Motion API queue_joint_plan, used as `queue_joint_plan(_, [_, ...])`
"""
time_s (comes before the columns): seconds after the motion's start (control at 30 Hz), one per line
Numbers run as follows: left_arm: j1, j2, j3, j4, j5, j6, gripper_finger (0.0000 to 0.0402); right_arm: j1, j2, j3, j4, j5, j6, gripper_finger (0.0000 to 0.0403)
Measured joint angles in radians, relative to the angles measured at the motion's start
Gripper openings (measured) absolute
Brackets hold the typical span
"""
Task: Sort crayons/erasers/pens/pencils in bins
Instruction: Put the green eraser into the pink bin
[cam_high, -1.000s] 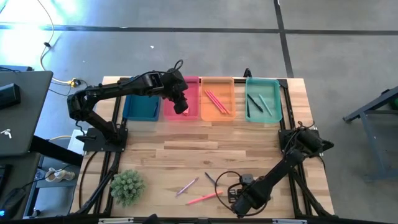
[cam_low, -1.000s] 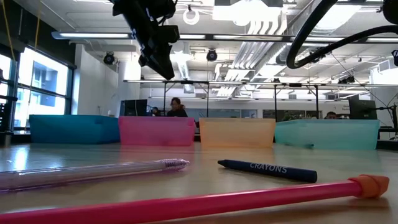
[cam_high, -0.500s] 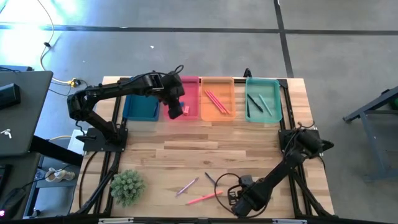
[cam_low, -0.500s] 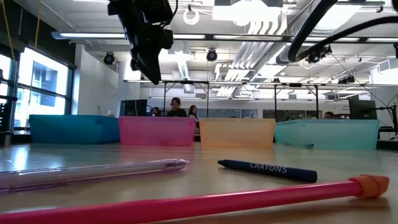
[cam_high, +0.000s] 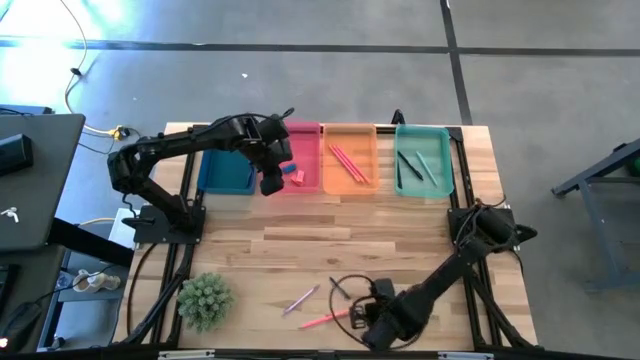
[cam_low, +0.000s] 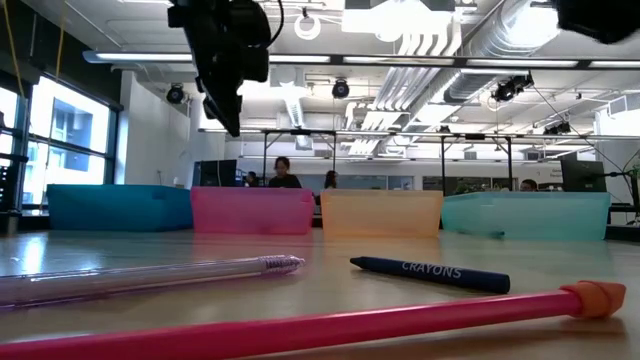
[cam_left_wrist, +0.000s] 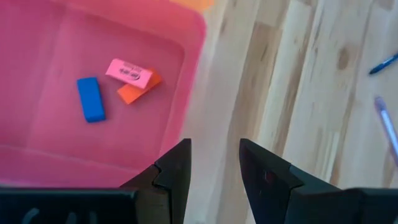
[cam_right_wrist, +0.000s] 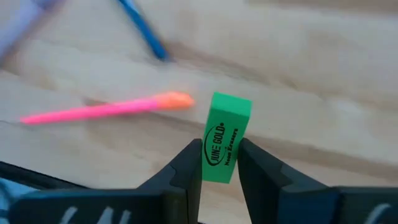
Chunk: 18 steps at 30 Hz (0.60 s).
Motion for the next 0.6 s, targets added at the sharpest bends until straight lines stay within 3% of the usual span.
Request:
queue_joint_plan(0.33, [0.096,-0.036,0.000,-0.016,-0.026,0.080,0.0122,-0.186,-0.002,0.084,-0.008,0.042,-0.289,0.0083])
queue_joint_plan(0.6, [0.157,-0.152,0.000,-0.009,-0.205,0.089,0.0122,-0.365,-0.003,0.126,-0.007,0.048,-0.538,0.0083])
